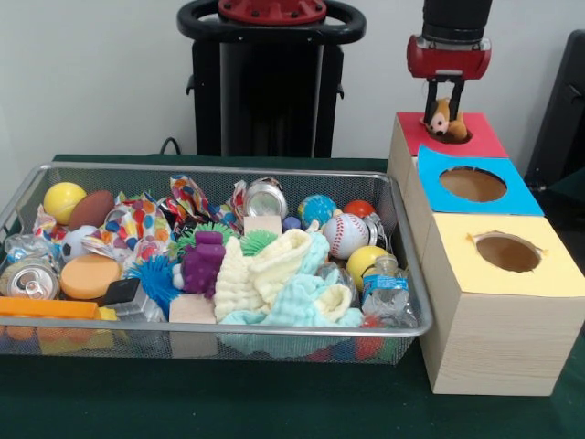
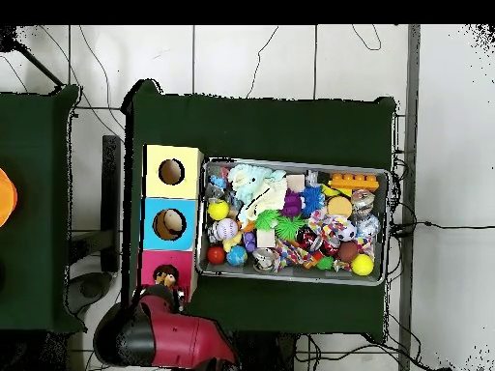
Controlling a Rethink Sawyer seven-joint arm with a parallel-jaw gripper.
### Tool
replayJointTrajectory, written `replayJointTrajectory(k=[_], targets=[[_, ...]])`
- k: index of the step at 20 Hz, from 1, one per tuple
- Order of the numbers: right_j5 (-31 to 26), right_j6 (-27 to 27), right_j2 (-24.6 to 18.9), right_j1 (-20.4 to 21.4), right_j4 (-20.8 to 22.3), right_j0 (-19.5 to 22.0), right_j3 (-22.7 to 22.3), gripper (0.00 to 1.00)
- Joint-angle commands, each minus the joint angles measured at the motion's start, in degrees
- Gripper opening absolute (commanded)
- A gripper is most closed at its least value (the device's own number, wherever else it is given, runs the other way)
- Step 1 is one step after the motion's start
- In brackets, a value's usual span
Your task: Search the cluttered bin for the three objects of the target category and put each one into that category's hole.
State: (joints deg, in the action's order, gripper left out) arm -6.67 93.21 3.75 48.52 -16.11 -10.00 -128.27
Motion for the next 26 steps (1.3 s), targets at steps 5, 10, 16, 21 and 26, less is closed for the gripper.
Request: replayJointTrajectory(k=[5,10,16,21,26], targets=[[-1.1,14.7,-2.5,-2.6,-4.7,-3.2,3.7,0.0],[1.8,14.4,-5.4,-3.7,-5.0,-1.0,3.3,0.0],[5.0,14.4,-6.7,-4.9,-4.4,0.5,3.9,0.0],[5.5,14.3,-6.5,-5.9,-4.3,0.4,4.5,0.0],[4.8,13.7,-5.8,-6.1,-4.2,-0.2,5.1,0.0]])
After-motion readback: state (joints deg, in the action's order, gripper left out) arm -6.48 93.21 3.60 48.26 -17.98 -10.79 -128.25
